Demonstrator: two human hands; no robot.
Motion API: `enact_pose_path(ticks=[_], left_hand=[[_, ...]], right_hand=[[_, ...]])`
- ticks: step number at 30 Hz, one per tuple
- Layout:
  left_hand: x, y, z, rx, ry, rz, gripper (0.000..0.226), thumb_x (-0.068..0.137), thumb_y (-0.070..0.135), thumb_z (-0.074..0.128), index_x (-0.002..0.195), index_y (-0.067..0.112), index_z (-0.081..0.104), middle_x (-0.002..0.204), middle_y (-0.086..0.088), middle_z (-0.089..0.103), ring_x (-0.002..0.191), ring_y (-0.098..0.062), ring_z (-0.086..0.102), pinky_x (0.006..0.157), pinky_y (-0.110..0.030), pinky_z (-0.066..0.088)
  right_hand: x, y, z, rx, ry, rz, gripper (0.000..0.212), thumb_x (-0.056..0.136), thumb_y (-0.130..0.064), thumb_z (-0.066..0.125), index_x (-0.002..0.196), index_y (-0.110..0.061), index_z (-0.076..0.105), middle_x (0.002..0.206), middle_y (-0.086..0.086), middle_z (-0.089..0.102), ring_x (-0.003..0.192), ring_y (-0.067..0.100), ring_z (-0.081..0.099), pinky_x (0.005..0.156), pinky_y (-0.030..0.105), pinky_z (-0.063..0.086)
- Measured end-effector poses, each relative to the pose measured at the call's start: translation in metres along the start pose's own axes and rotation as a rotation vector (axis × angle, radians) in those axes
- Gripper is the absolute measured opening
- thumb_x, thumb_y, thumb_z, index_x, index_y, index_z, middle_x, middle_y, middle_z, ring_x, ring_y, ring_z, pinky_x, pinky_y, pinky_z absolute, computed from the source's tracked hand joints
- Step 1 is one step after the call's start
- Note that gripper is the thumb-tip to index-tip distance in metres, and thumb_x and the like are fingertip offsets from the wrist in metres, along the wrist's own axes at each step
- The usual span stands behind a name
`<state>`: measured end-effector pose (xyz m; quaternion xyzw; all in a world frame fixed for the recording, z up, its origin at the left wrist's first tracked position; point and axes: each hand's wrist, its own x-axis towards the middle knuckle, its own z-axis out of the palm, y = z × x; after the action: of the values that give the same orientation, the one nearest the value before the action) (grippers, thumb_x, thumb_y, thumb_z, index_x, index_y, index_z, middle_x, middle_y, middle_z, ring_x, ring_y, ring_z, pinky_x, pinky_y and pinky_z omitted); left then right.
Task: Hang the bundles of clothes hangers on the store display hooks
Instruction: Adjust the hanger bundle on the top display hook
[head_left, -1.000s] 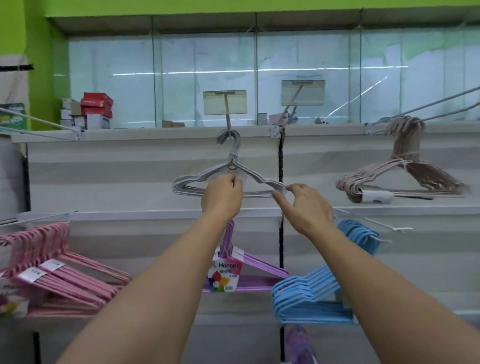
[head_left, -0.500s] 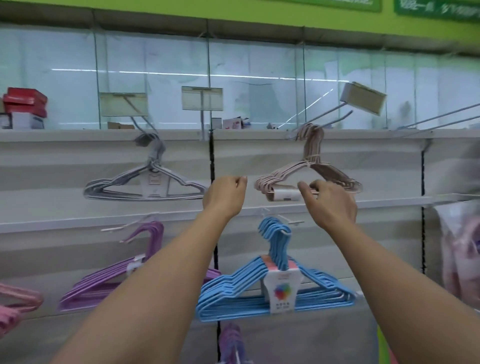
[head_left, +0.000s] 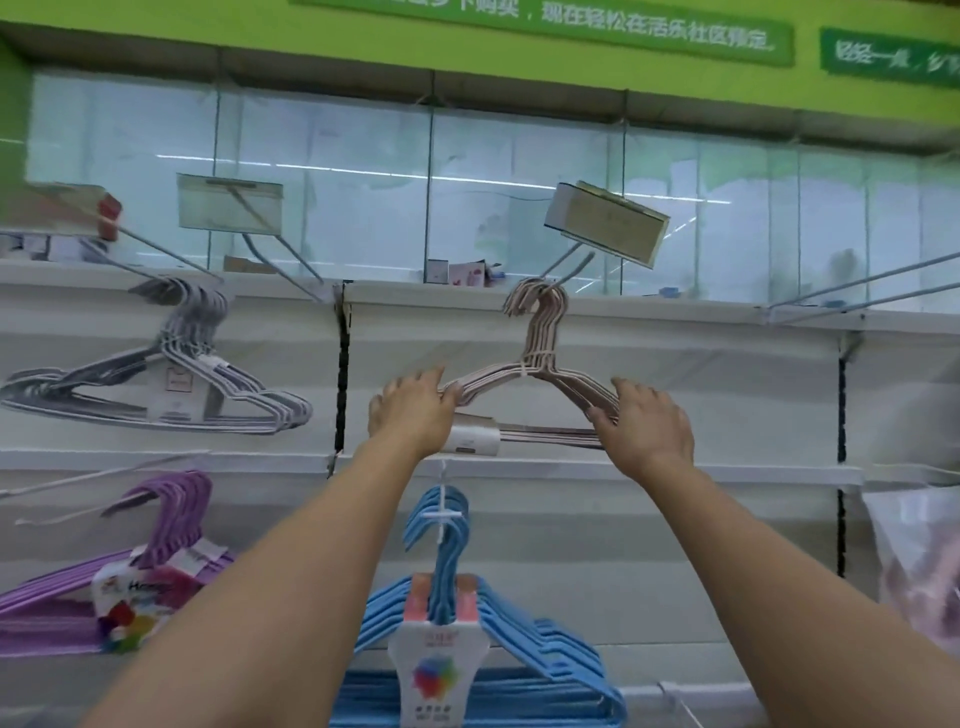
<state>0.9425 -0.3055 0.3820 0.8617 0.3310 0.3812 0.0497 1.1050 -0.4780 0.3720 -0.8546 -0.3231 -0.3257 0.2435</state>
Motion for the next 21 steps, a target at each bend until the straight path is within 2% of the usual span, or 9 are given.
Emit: enact_pose_path(ticks=[3,6,8,11,14,16,21], left_hand=[[0.013,-0.003,0.011,0.021,-0.027,-0.051,0.061,0.098,0.058,0.022,0.151,0.029,0.021,0.156,-0.005,0.027,0.143,-0.030,0.022,0.116,-0.052,0.016],[0.022,-0.007,0.020,0.073,-0.035,-0.063,0.066,0.094,0.065,0.016,0.150,0.031,0.023,0.156,-0.004,0.028,0.143,-0.029,0.021,0.115,-0.054,0.010],[0.030,-0.011,0.025,0.079,-0.035,-0.053,0.067,0.094,0.065,0.014,0.149,0.030,0.026,0.154,-0.005,0.032,0.142,-0.030,0.026,0.115,-0.054,0.014],[0.040,-0.020,0.032,-0.004,-0.050,-0.034,0.067,0.093,0.066,0.016,0.145,0.028,0.034,0.145,-0.008,0.044,0.131,-0.031,0.041,0.108,-0.051,0.032],[0.042,-0.023,0.040,-0.071,-0.046,-0.004,0.070,0.090,0.070,0.014,0.138,0.028,0.044,0.131,-0.008,0.052,0.117,-0.029,0.051,0.097,-0.049,0.044],[0.042,-0.022,0.046,-0.096,-0.046,0.004,0.075,0.086,0.074,0.012,0.135,0.029,0.047,0.128,-0.007,0.054,0.113,-0.028,0.053,0.095,-0.049,0.046],[0.041,-0.020,0.053,-0.122,-0.040,0.005,0.072,0.090,0.070,0.013,0.136,0.026,0.047,0.130,-0.007,0.054,0.115,-0.028,0.053,0.096,-0.049,0.046]], right_hand=[[0.012,0.008,0.019,0.027,-0.007,-0.004,0.048,0.098,-0.042,0.038,0.138,-0.016,0.040,0.140,0.007,0.048,0.129,0.028,0.040,0.105,0.038,0.030],[0.022,0.011,0.038,0.074,0.008,0.000,0.047,0.098,-0.044,0.035,0.137,-0.018,0.041,0.139,0.006,0.050,0.126,0.028,0.042,0.104,0.040,0.029],[0.028,0.008,0.044,0.104,0.024,0.003,0.049,0.099,-0.046,0.033,0.139,-0.019,0.039,0.139,0.005,0.049,0.127,0.028,0.042,0.106,0.042,0.027],[0.041,0.004,0.051,0.139,0.016,0.016,0.049,0.100,-0.046,0.028,0.140,-0.019,0.038,0.140,0.006,0.049,0.128,0.029,0.041,0.108,0.045,0.023],[0.050,0.002,0.057,0.190,0.047,0.044,0.042,0.101,-0.043,0.026,0.125,-0.017,0.049,0.128,0.009,0.056,0.118,0.032,0.048,0.106,0.045,0.024],[0.052,0.003,0.060,0.198,0.087,0.066,0.041,0.101,-0.042,0.027,0.119,-0.016,0.051,0.123,0.010,0.057,0.114,0.032,0.049,0.105,0.045,0.025],[0.051,0.008,0.059,0.191,0.139,0.060,0.041,0.100,-0.043,0.028,0.119,-0.016,0.052,0.122,0.009,0.057,0.114,0.031,0.048,0.105,0.044,0.024]])
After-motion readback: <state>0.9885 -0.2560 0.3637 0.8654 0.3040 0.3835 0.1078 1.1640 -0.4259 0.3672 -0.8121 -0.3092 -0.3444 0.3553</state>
